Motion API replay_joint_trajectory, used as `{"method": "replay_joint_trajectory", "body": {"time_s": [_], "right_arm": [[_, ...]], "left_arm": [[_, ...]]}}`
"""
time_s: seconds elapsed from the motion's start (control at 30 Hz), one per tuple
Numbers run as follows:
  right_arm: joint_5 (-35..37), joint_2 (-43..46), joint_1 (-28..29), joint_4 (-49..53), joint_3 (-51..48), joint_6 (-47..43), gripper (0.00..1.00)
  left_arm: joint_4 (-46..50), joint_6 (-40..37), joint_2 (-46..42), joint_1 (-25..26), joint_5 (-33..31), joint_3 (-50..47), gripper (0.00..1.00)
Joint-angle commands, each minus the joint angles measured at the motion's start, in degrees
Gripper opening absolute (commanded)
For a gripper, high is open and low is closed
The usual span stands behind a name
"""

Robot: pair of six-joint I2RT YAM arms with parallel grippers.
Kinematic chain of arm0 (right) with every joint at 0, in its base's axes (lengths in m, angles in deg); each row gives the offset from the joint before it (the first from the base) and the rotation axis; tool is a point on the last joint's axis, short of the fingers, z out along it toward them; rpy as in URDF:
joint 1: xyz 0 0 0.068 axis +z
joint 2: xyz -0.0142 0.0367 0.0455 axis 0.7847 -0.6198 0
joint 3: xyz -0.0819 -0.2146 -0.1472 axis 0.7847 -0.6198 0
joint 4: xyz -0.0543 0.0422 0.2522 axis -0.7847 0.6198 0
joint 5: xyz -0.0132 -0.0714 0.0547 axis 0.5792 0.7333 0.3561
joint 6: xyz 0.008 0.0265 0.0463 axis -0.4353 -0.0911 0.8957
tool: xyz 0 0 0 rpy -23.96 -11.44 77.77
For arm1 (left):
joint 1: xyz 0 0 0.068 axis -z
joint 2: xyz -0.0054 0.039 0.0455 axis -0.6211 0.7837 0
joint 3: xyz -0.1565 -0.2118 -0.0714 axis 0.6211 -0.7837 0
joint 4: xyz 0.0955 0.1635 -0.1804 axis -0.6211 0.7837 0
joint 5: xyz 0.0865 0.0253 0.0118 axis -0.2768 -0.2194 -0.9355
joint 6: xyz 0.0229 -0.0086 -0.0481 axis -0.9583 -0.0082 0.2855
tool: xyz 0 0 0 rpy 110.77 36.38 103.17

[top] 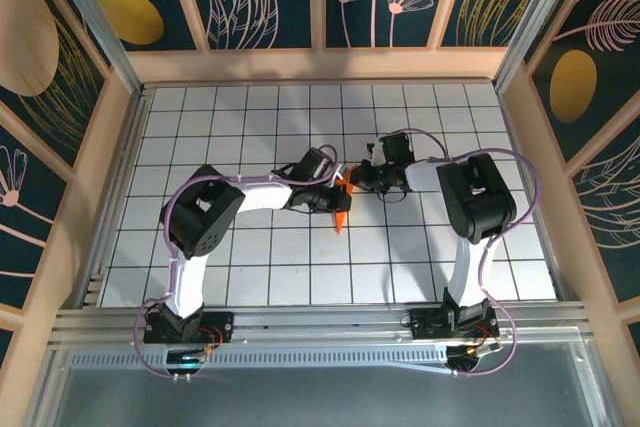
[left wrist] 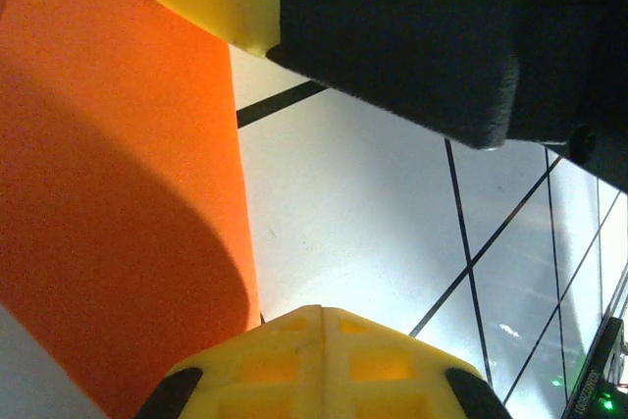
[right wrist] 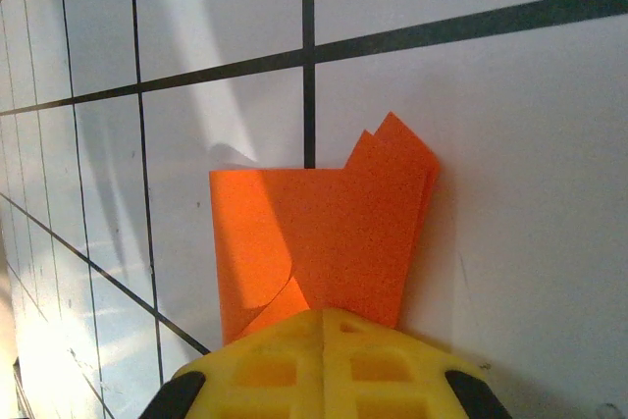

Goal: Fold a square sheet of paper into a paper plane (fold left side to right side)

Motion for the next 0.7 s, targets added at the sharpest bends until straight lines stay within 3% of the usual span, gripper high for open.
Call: {"method": "replay_joint_trajectory", "body": {"time_s": [0.0,0.67], "right_arm": [[3.06,-2.76,0.84,4.35,0.30,-0.45,0.00],[4.32,-3.67,0.85,6.53,1.45,-1.17,0.00]], "left_arm": [[1.23,-1.67,1.21,-0.25,0.20,-0.22,0.00],[1.85,-5.63,-1.50,0.78,3.01,-5.42,0.00]]}}
